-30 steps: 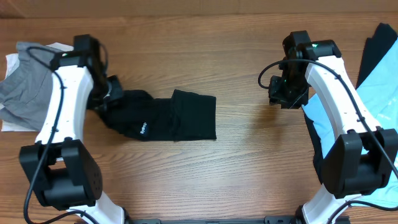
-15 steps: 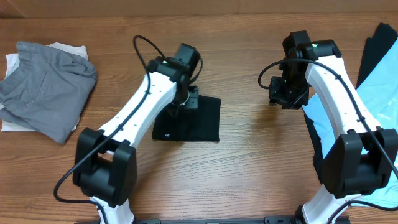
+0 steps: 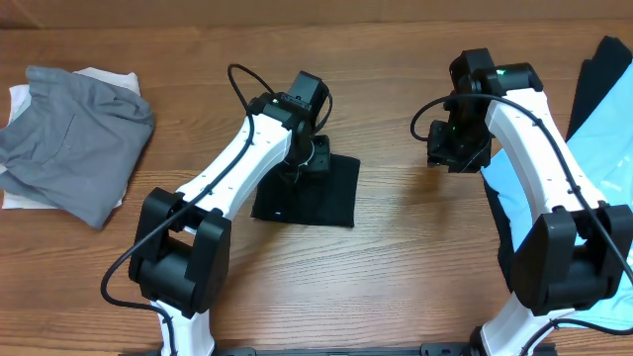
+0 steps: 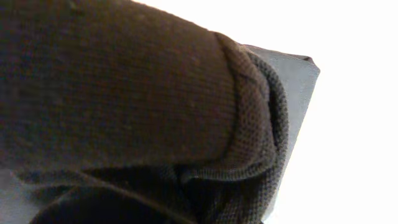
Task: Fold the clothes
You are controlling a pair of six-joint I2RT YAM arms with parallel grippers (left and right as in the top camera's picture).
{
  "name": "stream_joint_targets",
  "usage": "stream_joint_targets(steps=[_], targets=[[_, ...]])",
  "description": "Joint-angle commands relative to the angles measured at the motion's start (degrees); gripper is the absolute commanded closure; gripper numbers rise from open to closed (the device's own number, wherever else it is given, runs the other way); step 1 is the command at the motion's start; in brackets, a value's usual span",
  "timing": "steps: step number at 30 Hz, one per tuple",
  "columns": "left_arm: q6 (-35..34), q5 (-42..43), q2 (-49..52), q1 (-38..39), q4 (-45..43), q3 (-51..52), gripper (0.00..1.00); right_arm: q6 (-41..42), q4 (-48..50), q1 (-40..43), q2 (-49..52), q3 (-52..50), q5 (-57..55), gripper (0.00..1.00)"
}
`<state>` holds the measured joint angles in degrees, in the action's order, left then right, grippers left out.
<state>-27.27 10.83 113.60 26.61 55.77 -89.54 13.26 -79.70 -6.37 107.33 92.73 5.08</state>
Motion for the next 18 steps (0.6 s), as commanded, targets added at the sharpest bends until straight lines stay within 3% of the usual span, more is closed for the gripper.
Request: stream_joint_targets(steps=[1,3,6,11,14,16,18], targets=[[4.81,9.99,-0.63,0.44,-0.37,-1.05,0.76,-0.15,0.11,0.13,-0.59,0.59,-0.52,0.57],[6.05,10.27,-2.25,0.42,0.09,-1.07,0.71,-0.13,0.11,0.13,-0.59,0.59,-0.52,0.54],[6.25,10.45,-5.4,0.33,0.61,-1.07,0.53,-0.13,0.11,0.11,-0.59,0.59,-0.42,0.54],[11.13,11.85,-10.19,0.2,1.07,-1.07,0.51,-0.13,0.13,0.13,-0.59,0.59,-0.31,0.53],[10.95,8.44,-13.11,-1.11,1.2,-1.07,0.51,-0.55,0.35,0.11,-0.59,0.59,0.31,0.52],[9.57,4.76,-14.43,-3.13,1.22,-1.07,0.51,-4.79,0.81,0.11,-0.59,0.59,5.55,0.53],[6.23,1.84,-14.38,-5.81,1.2,-1.01,0.44,-13.0,1.77,-0.04,-0.59,0.59,19.04,0.53]])
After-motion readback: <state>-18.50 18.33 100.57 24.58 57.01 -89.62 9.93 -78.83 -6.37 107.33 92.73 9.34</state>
